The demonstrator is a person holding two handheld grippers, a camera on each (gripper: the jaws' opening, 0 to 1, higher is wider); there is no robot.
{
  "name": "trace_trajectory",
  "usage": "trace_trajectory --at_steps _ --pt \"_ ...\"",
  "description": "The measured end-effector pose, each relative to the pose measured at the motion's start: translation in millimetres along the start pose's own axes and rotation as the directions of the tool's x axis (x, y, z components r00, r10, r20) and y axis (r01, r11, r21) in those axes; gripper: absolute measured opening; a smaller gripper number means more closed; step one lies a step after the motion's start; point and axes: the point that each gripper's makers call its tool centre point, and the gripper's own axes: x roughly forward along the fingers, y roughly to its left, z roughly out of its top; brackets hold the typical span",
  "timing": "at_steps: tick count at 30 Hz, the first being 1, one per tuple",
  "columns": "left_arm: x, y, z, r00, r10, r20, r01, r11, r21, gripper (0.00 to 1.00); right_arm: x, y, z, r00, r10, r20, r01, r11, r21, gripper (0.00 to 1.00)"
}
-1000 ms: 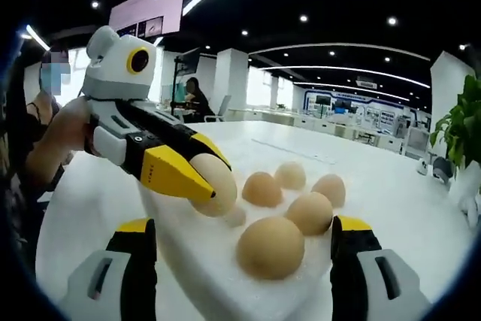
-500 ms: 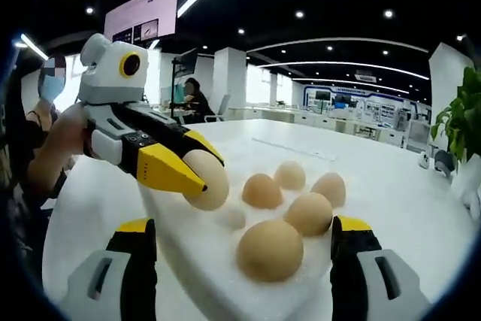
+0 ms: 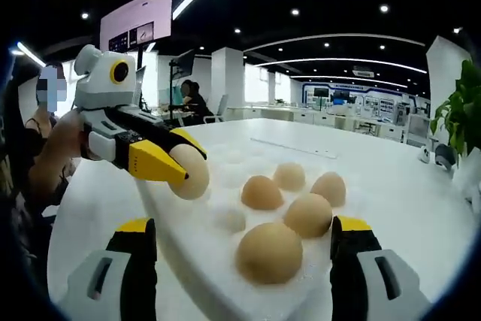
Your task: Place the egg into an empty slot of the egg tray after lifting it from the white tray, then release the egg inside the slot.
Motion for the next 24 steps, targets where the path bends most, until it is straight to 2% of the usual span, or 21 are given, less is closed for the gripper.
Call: trace_trajectory --at_steps 3,11,19,24 --pt "-2 3.8 0.6 1.000 0.007 0.004 -0.007 1.000 -0.003 0.26 0 1 -2.0 1.000 0.002 -0.012 -0.002 1.000 -0.023 1.00" --pt "-11 10.0 1.3 1.000 0.027 0.007 -0.027 1.000 0.003 0.26 0 0 -0.9 1.000 0.005 -0.021 -0.005 1.000 -0.009 1.00" --pt "-18 15.1 -7.3 0.999 0.038 -0.005 -0.038 0.999 -0.011 0.26 -1 0 0.2 1.000 0.009 -0.023 -0.009 1.000 0.005 1.00" --pt "-25 20.3 -3.1 0.998 0.056 0.009 -0.056 0.998 -0.010 0.26 0 1 -0.5 0.999 0.010 -0.031 -0.010 1.000 -0.003 1.00"
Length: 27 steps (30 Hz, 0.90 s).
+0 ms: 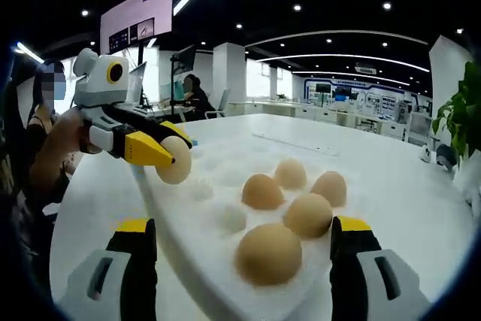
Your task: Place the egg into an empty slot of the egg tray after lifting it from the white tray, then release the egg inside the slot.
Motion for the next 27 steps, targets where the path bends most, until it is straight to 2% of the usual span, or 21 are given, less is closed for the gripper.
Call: trace_trajectory --at_steps 18,27 --pt "-27 30.3 -11.6 0.996 0.092 0.002 -0.092 0.995 -0.028 0.25 1 2 -1.3 1.000 0.002 -0.008 -0.002 1.000 -0.018 1.00" --pt "-41 51.9 -11.6 0.990 0.144 0.008 -0.143 0.989 -0.041 0.25 1 2 -1.4 1.000 0.002 -0.006 -0.002 1.000 -0.023 1.00"
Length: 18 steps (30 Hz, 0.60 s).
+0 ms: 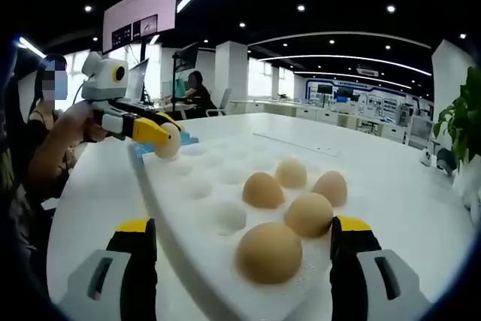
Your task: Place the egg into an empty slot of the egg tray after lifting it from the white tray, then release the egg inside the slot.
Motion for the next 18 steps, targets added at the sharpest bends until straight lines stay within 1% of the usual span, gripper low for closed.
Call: trace_trajectory --at_steps 4,7,12,18 --pt "-3 7.3 -3.9 1.000 0.018 -0.008 -0.018 1.000 -0.007 0.25 0 0 0.2 1.000 0.001 0.001 -0.001 1.000 -0.001 1.00" --pt "-7 13.1 -2.8 0.999 0.033 0.000 -0.033 0.999 -0.014 0.25 0 0 0.1 1.000 0.001 0.001 -0.001 1.000 -0.004 1.00" --pt "-9 15.6 -2.6 0.999 0.041 0.002 -0.041 0.999 -0.016 0.25 0 1 0.4 1.000 0.003 0.001 -0.003 1.000 -0.002 1.00" --pt "-17 24.3 -2.9 0.998 0.069 0.002 -0.069 0.998 -0.014 0.25 0 1 0.2 1.000 0.005 -0.002 -0.005 1.000 -0.003 1.00"
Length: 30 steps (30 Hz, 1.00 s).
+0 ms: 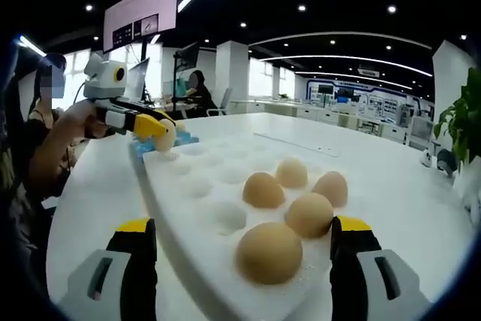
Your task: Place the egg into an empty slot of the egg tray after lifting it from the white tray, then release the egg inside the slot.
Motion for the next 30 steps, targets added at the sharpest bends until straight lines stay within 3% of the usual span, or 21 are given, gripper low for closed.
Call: trace_trajectory --at_steps 23,30 --pt "-33 48.5 -15.5 0.993 0.120 -0.012 -0.120 0.992 -0.035 0.23 1 0 -0.6 1.000 0.003 -0.002 -0.003 1.000 -0.006 1.00" --pt "-37 52.2 -16.3 0.994 0.106 0.015 -0.104 0.992 -0.066 0.23 2 -1 -1.1 1.000 0.004 0.000 -0.004 1.000 -0.007 1.00"
